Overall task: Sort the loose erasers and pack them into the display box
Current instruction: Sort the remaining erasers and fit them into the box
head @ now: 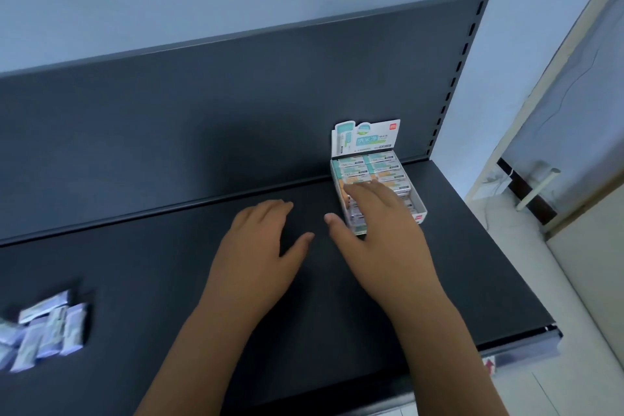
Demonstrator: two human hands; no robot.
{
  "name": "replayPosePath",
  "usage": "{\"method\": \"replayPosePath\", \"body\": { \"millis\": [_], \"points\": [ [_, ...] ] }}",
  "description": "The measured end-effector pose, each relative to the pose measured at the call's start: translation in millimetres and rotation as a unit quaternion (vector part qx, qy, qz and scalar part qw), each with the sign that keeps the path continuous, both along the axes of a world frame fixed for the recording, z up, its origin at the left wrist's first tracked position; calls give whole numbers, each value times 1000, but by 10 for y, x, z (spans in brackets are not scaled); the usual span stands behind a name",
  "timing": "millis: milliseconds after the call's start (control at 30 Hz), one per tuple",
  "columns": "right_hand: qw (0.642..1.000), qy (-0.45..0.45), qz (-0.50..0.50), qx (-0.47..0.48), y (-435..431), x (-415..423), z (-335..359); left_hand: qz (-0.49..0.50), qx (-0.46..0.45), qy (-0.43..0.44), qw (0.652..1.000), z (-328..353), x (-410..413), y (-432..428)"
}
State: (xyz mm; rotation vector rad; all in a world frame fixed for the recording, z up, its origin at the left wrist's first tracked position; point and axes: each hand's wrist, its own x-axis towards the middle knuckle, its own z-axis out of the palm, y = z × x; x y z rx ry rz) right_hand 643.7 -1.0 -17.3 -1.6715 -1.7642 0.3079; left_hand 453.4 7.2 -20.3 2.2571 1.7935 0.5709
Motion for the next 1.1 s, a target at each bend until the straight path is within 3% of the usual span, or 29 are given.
{"method": "replayPosePath", "body": {
  "millis": [333, 633, 1100],
  "points": [
    [998, -22, 59, -11, -186, -1853, 8, 48, 26, -9, 998, 68, -1913, -252],
    [992, -11, 115, -54, -527, -3704, -95, 79, -17, -21, 996, -87, -3759, -744],
    [986, -93, 141, 1, -877, -4651, -208, 76, -39, -64, 994, -196, -4613, -1150]
  ]
}}
